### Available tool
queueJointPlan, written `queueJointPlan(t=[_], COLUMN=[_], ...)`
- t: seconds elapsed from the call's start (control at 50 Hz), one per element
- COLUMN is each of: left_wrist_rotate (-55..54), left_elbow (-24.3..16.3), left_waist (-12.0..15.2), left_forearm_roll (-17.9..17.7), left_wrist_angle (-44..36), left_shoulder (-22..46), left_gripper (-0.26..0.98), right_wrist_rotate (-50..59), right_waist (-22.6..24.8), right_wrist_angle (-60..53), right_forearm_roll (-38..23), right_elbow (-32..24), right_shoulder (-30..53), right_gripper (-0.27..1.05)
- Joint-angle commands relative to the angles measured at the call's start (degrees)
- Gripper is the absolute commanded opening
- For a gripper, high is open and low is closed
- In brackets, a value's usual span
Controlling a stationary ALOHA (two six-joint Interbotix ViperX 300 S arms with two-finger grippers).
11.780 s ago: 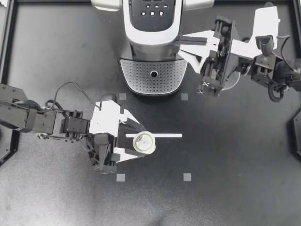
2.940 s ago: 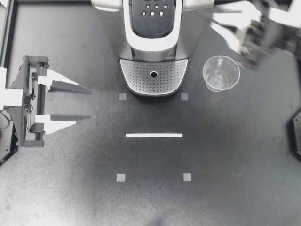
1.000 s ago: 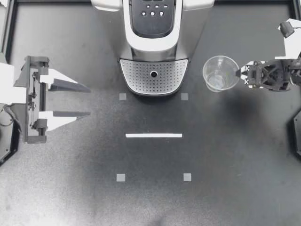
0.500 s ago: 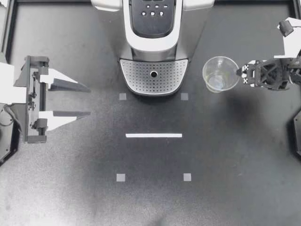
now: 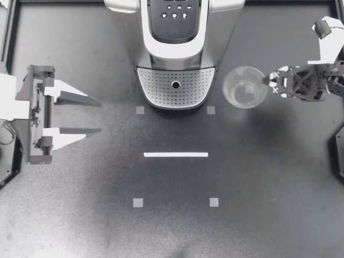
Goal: Place the coffee capsule inside the capsule container, then place the cup onto the center of the cup tray, then push the 'Hot Water' and 'Travel Mug' buttons.
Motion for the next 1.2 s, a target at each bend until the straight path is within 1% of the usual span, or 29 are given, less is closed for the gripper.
queueJointPlan(t=[0.0,0.32,0.5,0.64,0.8,1.18], left_wrist_rotate=[0.0,0.0,0.0,-0.1,-0.1,-0.1], left_elbow=[-0.7,0.2,0.2,0.4,0.5,1.3], left_waist=[0.2,0.2,0.2,0.2,0.2,0.2], left_forearm_roll=[-0.1,0.1,0.1,0.1,-0.1,-0.1], left_wrist_angle=[-0.4,-0.3,-0.4,-0.4,-0.6,-1.8], left_shoulder=[-1.0,-3.1,-3.3,-3.3,-3.3,-3.5], left_gripper=[0.5,0.5,0.5,0.5,0.5,0.5], right_wrist_rotate=[1.0,9.8,11.4,11.5,11.5,11.5], right_waist=[1.9,6.9,9.0,9.1,9.1,9.1], right_wrist_angle=[-1.7,-13.5,-17.7,-18.4,-18.3,-18.0], right_forearm_roll=[0.2,0.0,-0.3,-1.1,-1.4,-1.3], right_elbow=[-2.4,-4.7,-8.5,-11.9,-14.9,-18.7], right_shoulder=[-0.4,4.1,10.2,14.5,17.5,22.4], right_gripper=[0.04,0.04,0.04,0.04,0.04,0.04])
